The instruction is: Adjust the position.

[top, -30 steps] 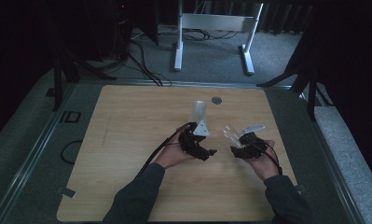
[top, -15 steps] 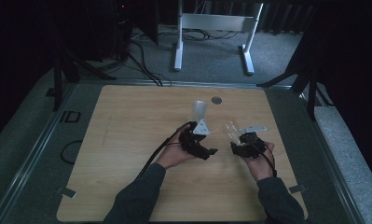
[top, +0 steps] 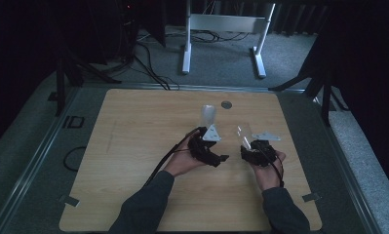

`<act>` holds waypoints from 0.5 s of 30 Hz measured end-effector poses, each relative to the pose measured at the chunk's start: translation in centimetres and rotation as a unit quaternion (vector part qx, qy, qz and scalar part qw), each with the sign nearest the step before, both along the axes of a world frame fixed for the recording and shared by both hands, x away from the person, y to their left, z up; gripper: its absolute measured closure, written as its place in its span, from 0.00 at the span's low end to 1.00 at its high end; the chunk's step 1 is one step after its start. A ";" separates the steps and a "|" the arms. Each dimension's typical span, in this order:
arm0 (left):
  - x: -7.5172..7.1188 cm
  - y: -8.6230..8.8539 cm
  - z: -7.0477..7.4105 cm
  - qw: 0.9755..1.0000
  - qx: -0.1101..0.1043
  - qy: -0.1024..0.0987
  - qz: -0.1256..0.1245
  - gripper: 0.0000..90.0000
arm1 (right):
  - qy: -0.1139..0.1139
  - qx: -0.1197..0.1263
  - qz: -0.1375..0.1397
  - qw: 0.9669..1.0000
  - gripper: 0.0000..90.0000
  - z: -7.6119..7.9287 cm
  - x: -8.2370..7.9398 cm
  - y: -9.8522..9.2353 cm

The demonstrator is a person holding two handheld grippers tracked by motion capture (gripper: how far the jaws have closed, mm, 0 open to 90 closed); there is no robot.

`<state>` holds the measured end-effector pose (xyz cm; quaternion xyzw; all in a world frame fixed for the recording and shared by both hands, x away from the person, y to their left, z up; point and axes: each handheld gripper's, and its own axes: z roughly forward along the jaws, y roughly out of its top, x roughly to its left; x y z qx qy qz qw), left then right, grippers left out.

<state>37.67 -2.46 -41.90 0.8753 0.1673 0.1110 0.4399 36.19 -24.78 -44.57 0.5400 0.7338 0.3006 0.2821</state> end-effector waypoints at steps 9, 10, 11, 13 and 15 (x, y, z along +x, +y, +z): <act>0.0 -0.1 0.2 1.000 -0.006 -0.002 0.005 0.26 | -0.042 0.018 -0.028 0.999 0.46 0.1 -0.6 -0.2; 0.0 -0.1 0.2 1.000 -0.009 0.000 0.006 0.26 | -0.044 0.019 -0.030 0.998 0.46 0.1 -0.6 -0.3; 0.1 -0.1 0.2 1.000 -0.010 -0.001 0.007 0.26 | -0.046 0.021 -0.031 0.998 0.46 0.2 -0.6 -0.3; 0.0 -0.1 0.2 1.000 -0.013 -0.002 0.007 0.26 | -0.051 0.023 -0.033 0.998 0.46 0.2 -0.7 -0.4; 0.1 -0.2 0.3 1.000 -0.013 -0.003 0.008 0.26 | -0.057 0.023 -0.037 0.997 0.46 0.2 -0.8 -0.4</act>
